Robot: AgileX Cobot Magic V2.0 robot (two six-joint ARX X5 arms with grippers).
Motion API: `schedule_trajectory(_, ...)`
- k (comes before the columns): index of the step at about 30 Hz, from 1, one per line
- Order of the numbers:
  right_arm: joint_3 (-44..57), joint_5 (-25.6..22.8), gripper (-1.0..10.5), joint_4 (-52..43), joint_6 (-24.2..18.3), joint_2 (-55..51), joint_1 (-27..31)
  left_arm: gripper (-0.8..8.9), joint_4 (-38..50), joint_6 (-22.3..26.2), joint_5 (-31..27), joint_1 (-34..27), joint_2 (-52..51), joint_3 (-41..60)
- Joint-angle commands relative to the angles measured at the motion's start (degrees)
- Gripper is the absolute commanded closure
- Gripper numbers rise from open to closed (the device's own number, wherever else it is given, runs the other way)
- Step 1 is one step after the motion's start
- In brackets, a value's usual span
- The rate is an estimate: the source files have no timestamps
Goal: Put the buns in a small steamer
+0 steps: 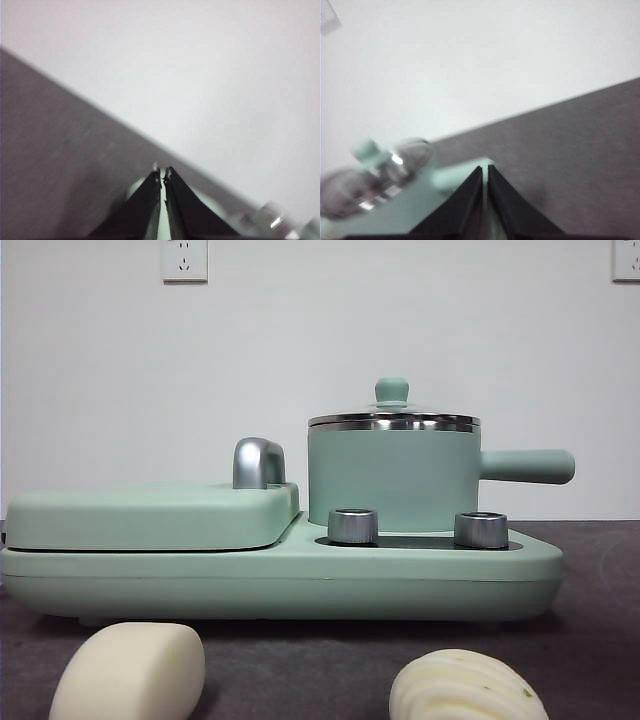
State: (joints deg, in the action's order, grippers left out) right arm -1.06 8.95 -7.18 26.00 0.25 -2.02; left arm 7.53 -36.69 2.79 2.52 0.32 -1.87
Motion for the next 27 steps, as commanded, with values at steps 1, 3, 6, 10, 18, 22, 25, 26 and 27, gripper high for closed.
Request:
schedule_trajectory(1, -2.75, 2.12, 9.3, -1.18, 7.82, -0.02, -0.09, 7.97, 4.22, -10.23, 0.00, 0.07, -0.02, -0.35)
schedule_trajectory(3, -5.62, 3.28, 9.3, 0.46, 9.44, 0.02, -0.09, 7.97, 4.13, -14.16, 0.39, 0.07, 0.00, -2.95)
schedule_trajectory(6, -12.09, 3.28, 9.3, 6.58, 9.53, 0.98, -0.09, 7.97, -0.37, -11.78, 2.91, 0.07, 0.90, -8.37)
schedule_trajectory(10, -21.51, 3.37, 9.3, 15.54, 5.86, 4.13, -0.09, 7.97, -11.67, -2.91, 5.84, 0.07, 4.83, -18.03)
schedule_trajectory(18, -36.20, 6.93, 9.3, 29.62, -9.60, 13.84, -0.09, 7.97, -24.37, 14.27, 10.88, 0.07, 17.22, -33.97)
schedule_trajectory(22, -40.63, 8.33, 9.3, 31.45, -17.35, 18.99, -0.11, 7.97, -26.29, 17.90, 15.04, 0.13, 24.46, -39.45)
schedule_trajectory(25, -43.10, 9.77, 9.3, 31.74, -21.77, 22.67, -0.11, 7.97, -26.82, 20.11, 18.49, 0.24, 29.73, -42.75)
schedule_trajectory(26, -43.69, 10.27, 9.3, 31.74, -22.91, 23.71, -0.11, 7.97, -27.10, 20.96, 19.30, 0.39, 31.32, -43.69)
schedule_trajectory(27, -44.30, 10.95, 9.3, 31.74, -24.09, 24.87, -0.11, 7.97, -27.47, 22.23, 20.15, 0.63, 33.14, -44.83)
